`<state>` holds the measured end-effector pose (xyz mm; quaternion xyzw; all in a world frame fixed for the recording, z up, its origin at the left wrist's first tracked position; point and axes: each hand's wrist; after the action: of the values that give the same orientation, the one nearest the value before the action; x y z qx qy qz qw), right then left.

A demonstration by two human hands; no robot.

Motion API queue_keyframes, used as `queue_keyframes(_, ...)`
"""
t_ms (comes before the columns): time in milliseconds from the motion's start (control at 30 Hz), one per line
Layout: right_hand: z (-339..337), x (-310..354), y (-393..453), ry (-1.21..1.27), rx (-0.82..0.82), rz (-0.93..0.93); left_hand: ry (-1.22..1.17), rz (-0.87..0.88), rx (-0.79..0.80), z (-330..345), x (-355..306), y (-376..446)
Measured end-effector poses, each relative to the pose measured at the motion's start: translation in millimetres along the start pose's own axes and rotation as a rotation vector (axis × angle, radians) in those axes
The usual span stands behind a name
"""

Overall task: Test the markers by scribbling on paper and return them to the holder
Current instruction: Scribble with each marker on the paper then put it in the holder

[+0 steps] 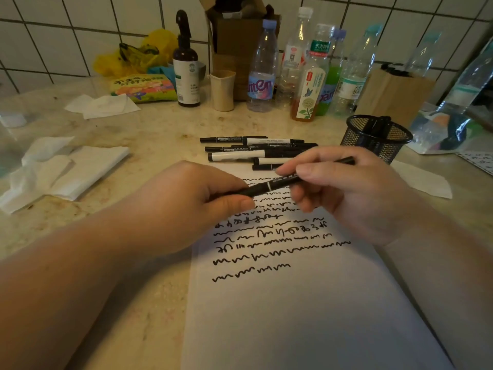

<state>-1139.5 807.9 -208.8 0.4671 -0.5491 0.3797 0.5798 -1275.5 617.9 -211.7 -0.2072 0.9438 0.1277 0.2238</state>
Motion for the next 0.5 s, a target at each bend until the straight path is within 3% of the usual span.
queue_keyframes(100,-1,0,-1,-0.429,-0.114,-0.044,0.052,-0.015,-0.029,0,4,1)
queue_keyframes(167,5,-1,-2,-0.728,-0.065,0.012,0.141,-0.011,-0.009,1,5,2)
queue_keyframes(267,14,-3,-3,-0.773,0.035,0.104,0.217,0.041,0.007,4,4,4)
queue_keyframes(500,17,-3,-2,-0.791,0.179,0.13,0.281,0.087,0.131,7,5,6)
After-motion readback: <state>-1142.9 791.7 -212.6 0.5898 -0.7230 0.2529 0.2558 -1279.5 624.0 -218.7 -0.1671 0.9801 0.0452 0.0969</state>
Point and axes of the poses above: each hand's wrist, its own y-axis towards the middle knuckle, its own z-axis out of the palm, x = y × z, and after that the axes turned 5 degrees about y, right-handed
